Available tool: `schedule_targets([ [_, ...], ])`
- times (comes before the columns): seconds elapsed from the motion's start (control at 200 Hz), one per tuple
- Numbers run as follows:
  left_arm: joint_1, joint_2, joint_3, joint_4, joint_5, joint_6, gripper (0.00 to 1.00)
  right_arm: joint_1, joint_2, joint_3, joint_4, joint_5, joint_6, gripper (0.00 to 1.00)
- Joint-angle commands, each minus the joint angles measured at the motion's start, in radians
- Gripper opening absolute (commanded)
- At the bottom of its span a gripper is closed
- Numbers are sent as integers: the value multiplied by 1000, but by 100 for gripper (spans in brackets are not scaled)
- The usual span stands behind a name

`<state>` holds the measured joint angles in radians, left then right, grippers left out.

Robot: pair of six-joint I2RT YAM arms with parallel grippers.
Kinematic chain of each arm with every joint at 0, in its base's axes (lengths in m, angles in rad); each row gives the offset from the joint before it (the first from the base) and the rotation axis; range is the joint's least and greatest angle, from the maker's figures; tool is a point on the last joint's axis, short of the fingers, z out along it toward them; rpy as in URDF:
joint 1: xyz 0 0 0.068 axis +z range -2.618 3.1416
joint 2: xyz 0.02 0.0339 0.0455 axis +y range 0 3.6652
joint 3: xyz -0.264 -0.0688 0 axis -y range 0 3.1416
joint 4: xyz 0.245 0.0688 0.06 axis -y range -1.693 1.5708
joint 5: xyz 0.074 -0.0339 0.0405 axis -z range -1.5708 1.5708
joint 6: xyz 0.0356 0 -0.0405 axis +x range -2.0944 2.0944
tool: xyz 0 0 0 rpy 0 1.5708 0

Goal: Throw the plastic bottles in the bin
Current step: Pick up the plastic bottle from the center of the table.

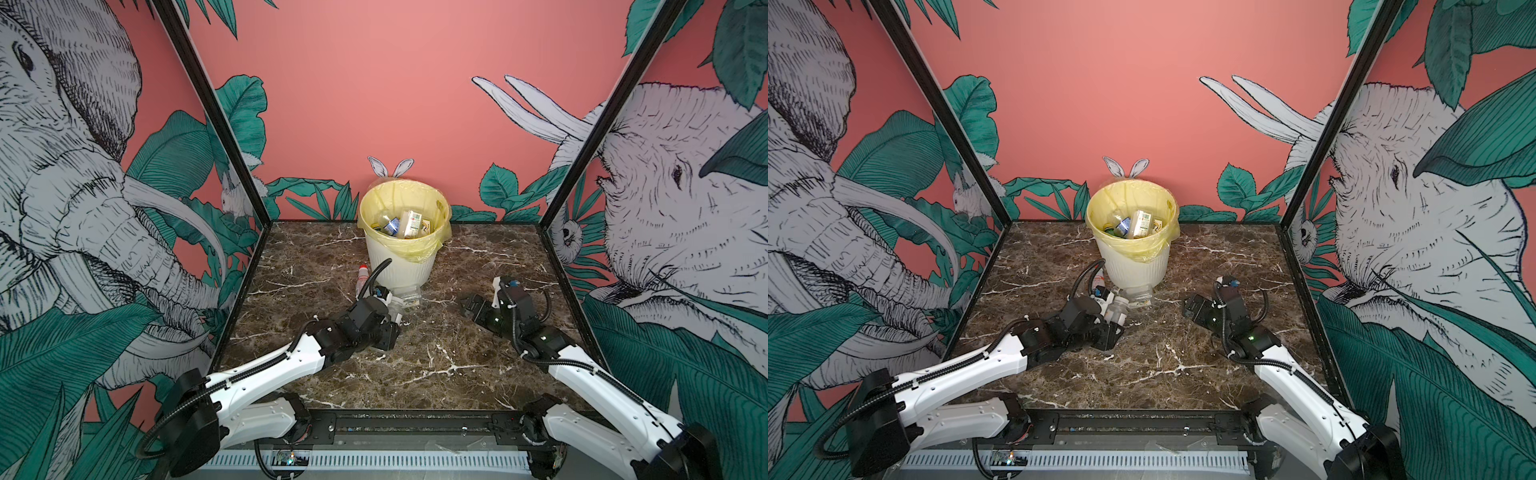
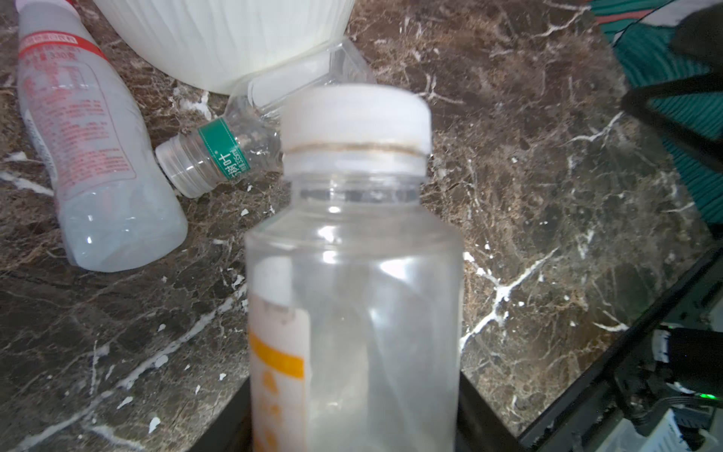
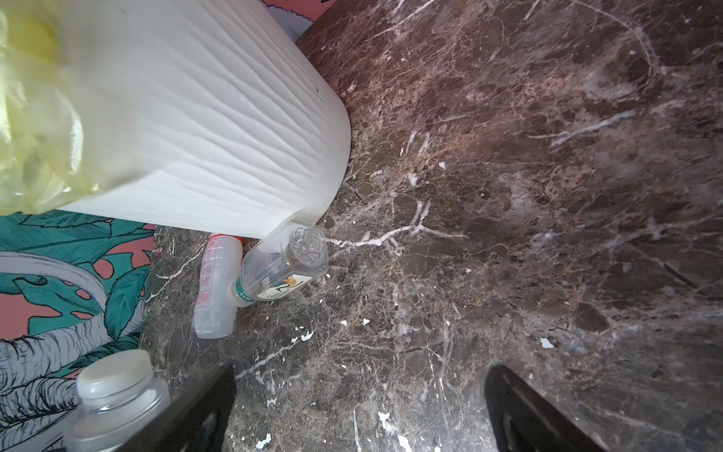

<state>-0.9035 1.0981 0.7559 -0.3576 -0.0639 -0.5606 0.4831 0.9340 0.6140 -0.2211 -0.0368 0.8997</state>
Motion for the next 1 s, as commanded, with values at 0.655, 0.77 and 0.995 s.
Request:
schedule_targets([
  [0.655, 318, -326, -145, 258, 272, -232, 46, -7, 37, 22, 65, -36, 28, 99],
  [0.77, 356, -353, -121, 276, 282, -253, 46, -7, 30, 20, 63, -34, 27, 99],
  [0.995, 397, -265, 58, 248, 328, -241, 47, -11, 17, 4, 65, -34, 27, 99],
])
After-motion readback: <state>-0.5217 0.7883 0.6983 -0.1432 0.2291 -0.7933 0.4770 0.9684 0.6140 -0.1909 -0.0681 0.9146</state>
